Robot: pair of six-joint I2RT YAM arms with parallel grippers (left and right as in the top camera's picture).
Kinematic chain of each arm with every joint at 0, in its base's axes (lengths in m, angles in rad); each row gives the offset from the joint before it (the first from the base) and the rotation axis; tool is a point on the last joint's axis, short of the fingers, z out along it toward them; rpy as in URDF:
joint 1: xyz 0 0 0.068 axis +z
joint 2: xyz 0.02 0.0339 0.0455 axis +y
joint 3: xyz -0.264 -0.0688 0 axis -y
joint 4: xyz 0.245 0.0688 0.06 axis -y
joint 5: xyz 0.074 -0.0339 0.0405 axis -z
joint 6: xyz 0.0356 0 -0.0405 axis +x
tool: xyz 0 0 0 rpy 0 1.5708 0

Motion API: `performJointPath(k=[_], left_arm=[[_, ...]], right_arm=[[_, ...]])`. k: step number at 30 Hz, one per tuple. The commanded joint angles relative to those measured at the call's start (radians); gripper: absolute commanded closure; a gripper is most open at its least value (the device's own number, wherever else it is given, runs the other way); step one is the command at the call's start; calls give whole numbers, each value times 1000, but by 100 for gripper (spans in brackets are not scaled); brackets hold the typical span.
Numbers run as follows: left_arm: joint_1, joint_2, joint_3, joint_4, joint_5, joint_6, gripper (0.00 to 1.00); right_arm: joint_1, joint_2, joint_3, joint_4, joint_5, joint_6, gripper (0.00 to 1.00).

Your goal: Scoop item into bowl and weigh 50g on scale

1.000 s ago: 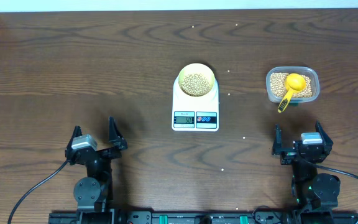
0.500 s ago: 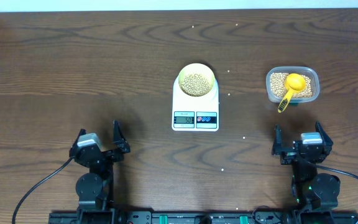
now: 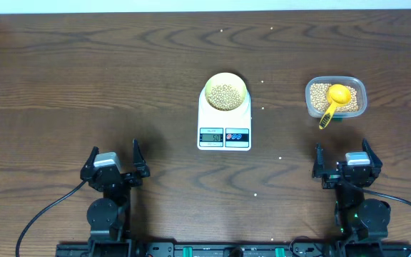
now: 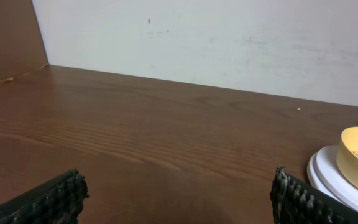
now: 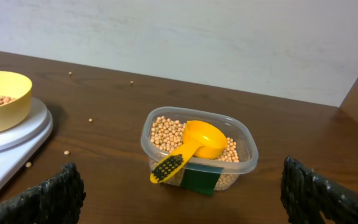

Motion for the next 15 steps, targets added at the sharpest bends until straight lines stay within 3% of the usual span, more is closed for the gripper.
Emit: performJointPath(k=[1,15], left_arm=[[5,-9,-12,-52,11,22,4],[5,-8,-12,-57,60,59,4]], right_arm=[[-6,-6,-1,-4,-5,-14,1],[-6,-6,-1,-4,-5,-14,1]])
